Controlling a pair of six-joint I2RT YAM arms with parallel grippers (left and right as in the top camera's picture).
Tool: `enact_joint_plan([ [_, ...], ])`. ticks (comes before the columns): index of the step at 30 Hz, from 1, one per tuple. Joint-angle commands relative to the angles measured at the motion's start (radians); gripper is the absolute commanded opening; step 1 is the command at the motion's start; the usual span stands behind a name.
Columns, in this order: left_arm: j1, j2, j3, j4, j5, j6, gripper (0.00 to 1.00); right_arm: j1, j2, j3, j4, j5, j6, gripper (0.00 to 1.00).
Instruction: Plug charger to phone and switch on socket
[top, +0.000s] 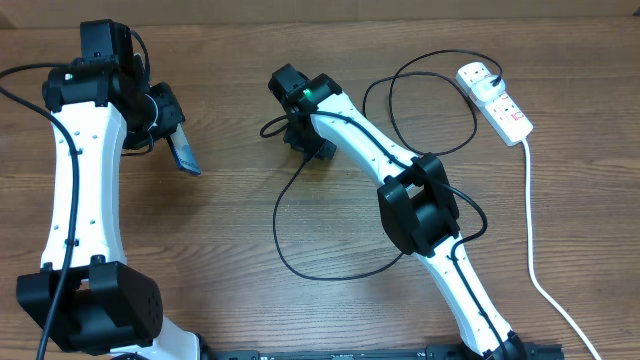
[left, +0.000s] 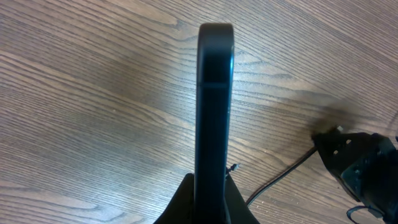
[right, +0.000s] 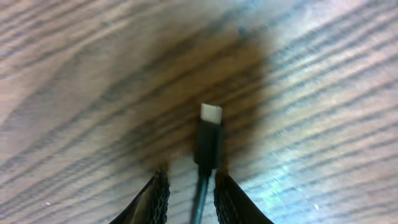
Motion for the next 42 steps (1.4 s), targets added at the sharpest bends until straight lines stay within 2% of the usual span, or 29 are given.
enact_joint_plan([
  [1,0.003,-0.006,-0.004,0.001,0.002,-0.012,0.04,-0.008,0.024,-0.035,0.014,0.014,-0.019,0.26],
  [30,0.003,-0.006,-0.004,0.002,0.002,-0.012,0.04,-0.022,0.024,-0.035,-0.032,0.047,-0.011,0.24],
  [39,0.003,-0.006,-0.004,0.001,0.002,-0.012,0.04,-0.022,0.024,-0.035,-0.028,0.047,-0.011,0.17],
  [42,0.003,-0.006,-0.004,0.001,0.002,-0.012,0.04,-0.022,0.024,-0.035,-0.025,0.047,-0.011,0.11],
])
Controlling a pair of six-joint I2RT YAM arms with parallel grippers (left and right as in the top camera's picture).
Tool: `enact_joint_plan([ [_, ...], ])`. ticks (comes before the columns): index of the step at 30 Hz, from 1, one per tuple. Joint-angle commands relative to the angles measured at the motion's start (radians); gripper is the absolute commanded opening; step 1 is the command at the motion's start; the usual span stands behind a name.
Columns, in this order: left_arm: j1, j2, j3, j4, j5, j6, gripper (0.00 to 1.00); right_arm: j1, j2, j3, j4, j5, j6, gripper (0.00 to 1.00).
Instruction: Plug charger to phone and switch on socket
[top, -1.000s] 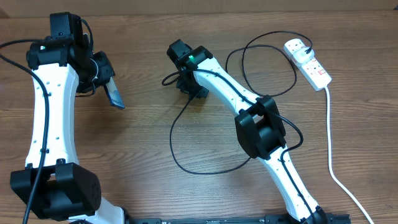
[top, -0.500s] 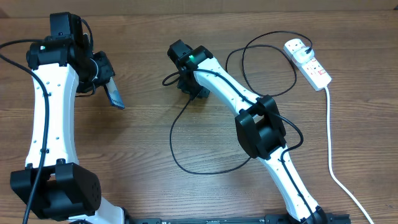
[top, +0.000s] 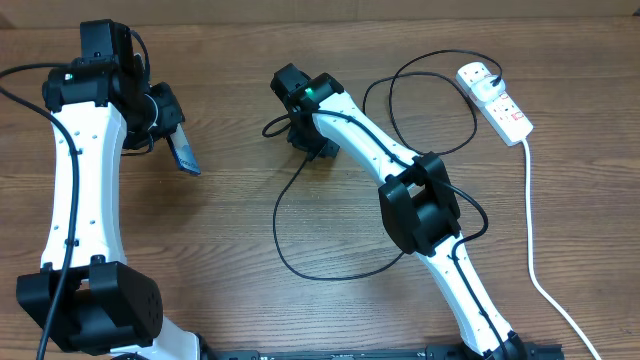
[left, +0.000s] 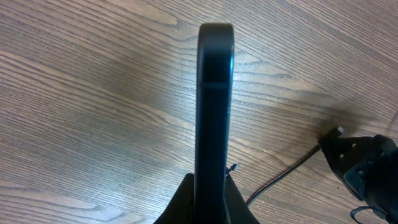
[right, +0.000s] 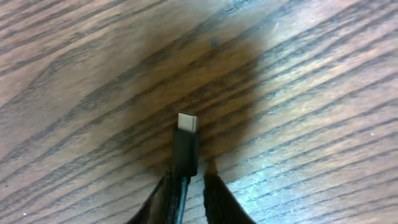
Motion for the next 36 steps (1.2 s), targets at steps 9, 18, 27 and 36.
enact_joint_plan([
  [9,0.003,-0.006,-0.004,0.001,0.004,-0.012,0.04,-0.016,0.023,-0.024,0.014,-0.033,-0.009,0.04],
  [18,0.004,-0.006,-0.003,0.092,0.424,0.134,0.04,-0.018,-0.162,0.02,-0.006,-0.084,-0.146,0.04],
  [27,0.006,-0.006,-0.003,0.449,1.004,0.051,0.04,0.1,-0.518,0.02,-0.086,-0.128,-0.378,0.04],
  [36,0.006,-0.006,-0.003,0.752,1.226,-0.212,0.04,0.295,-0.647,0.02,-0.195,-0.017,-0.409,0.04],
])
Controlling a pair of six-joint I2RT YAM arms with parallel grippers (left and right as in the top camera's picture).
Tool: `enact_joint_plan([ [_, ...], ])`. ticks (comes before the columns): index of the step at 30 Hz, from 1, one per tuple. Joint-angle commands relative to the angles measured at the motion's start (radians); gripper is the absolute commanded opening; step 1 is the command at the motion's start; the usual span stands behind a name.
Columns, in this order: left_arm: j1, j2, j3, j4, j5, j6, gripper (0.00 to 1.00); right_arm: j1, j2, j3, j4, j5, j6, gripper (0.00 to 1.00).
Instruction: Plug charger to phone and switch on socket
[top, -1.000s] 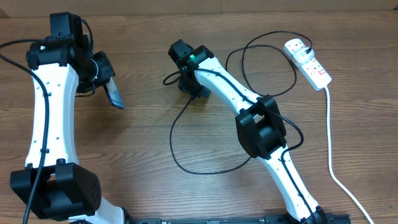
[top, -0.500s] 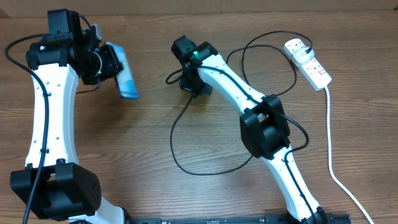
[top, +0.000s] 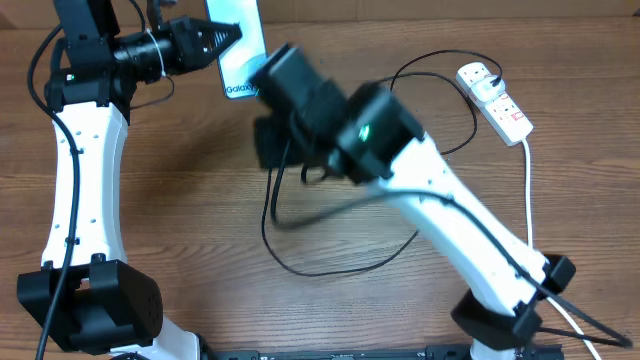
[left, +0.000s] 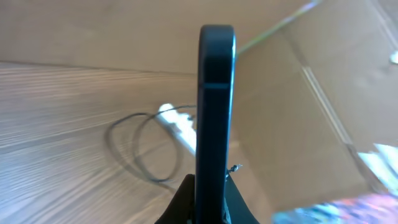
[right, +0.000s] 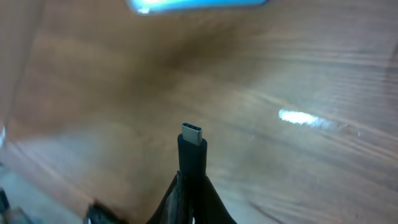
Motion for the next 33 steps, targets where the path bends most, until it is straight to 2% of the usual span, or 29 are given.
enact_joint_plan([
  [1,0.005,-0.007,0.008,0.058,0.186,-0.147,0.04,0.056,-0.003,0.004,-0.015,0.077,-0.029,0.04],
  [6,0.005,-0.007,0.008,0.082,0.286,-0.161,0.04,0.077,-0.003,0.004,-0.006,0.115,-0.028,0.04],
  [13,0.005,-0.007,0.008,0.082,0.393,-0.15,0.04,0.029,-0.003,0.004,0.027,0.111,-0.006,0.04],
  [22,0.004,-0.007,0.008,0.082,0.393,-0.146,0.04,-0.02,-0.005,0.004,0.069,-0.026,-0.021,0.04],
  [33,0.005,-0.007,0.008,0.082,0.33,-0.145,0.04,-0.012,-0.005,0.004,0.068,-0.087,-0.021,0.04],
])
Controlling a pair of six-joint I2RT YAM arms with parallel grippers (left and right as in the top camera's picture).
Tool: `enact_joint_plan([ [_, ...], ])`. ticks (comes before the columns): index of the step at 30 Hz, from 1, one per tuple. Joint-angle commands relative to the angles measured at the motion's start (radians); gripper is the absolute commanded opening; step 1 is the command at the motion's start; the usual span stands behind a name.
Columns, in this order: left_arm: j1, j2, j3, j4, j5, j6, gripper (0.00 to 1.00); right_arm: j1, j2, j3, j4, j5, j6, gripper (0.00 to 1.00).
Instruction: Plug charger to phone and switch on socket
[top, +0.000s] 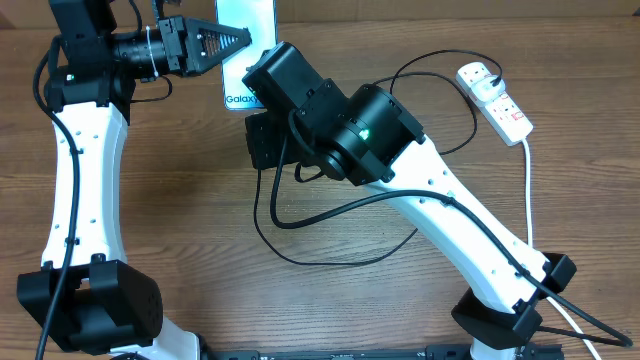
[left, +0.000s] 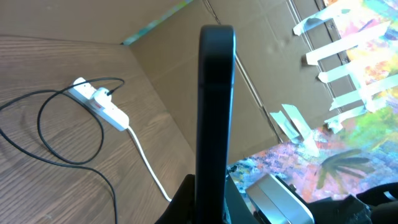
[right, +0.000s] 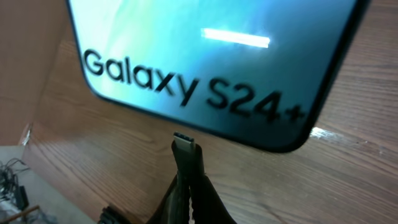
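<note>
My left gripper (top: 232, 37) is shut on the phone (top: 245, 55), held high at the back of the table, its Galaxy S24+ screen (right: 211, 56) facing the right wrist camera. In the left wrist view the phone (left: 215, 106) shows edge-on between the fingers. My right gripper (right: 189, 186) is shut on the black charger plug (right: 187, 152), whose metal tip points at the phone's lower edge, a short gap away. The black cable (top: 300, 235) trails to the white socket strip (top: 495, 100) at the back right.
The wooden table (top: 180, 250) carries the cable loops. A white lead (top: 535, 250) runs from the socket strip down the right side. Cardboard walls (left: 155, 37) stand behind the table.
The right gripper has brought the plug close under the phone's lower edge; the phone screen now fills the right wrist view. The left gripper has turned further with the phone still raised.
The left gripper held the phone low over the table while the right gripper stood open around the plug lying on the wood. It then closed in on the plug. Later both arms were raised, plug gripped, and now the plug sits just below the phone.
</note>
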Motion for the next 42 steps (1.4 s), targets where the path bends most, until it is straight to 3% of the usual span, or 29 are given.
enact_joint_plan([
  [1,0.004,-0.007,0.008,0.008,-0.002,-0.007,0.04,0.006,-0.006,0.005,0.003,-0.026,-0.005,0.04],
  [17,0.005,-0.007,0.008,0.007,0.079,0.063,0.04,-0.003,-0.006,0.005,0.01,0.006,-0.005,0.04],
  [23,0.005,-0.007,0.008,0.002,-0.027,0.076,0.04,-0.05,-0.006,0.005,-0.044,0.027,0.003,0.05],
  [25,0.005,-0.007,0.008,-0.037,-0.104,0.105,0.04,-0.068,-0.006,0.005,-0.059,0.028,0.003,0.17],
  [27,0.005,-0.007,0.008,-0.129,-0.217,0.156,0.04,-0.087,-0.004,0.004,-0.076,0.03,0.003,0.36],
  [31,0.002,-0.007,0.008,-0.377,-0.556,0.283,0.04,-0.117,0.003,-0.016,-0.091,0.037,0.003,0.58],
  [36,-0.016,-0.007,0.008,-0.566,-0.937,0.336,0.04,-0.139,0.04,-0.026,-0.095,-0.015,-0.026,0.7],
  [42,-0.028,-0.007,0.008,-0.674,-1.201,0.29,0.04,-0.134,0.144,-0.026,-0.09,-0.089,-0.05,0.75],
])
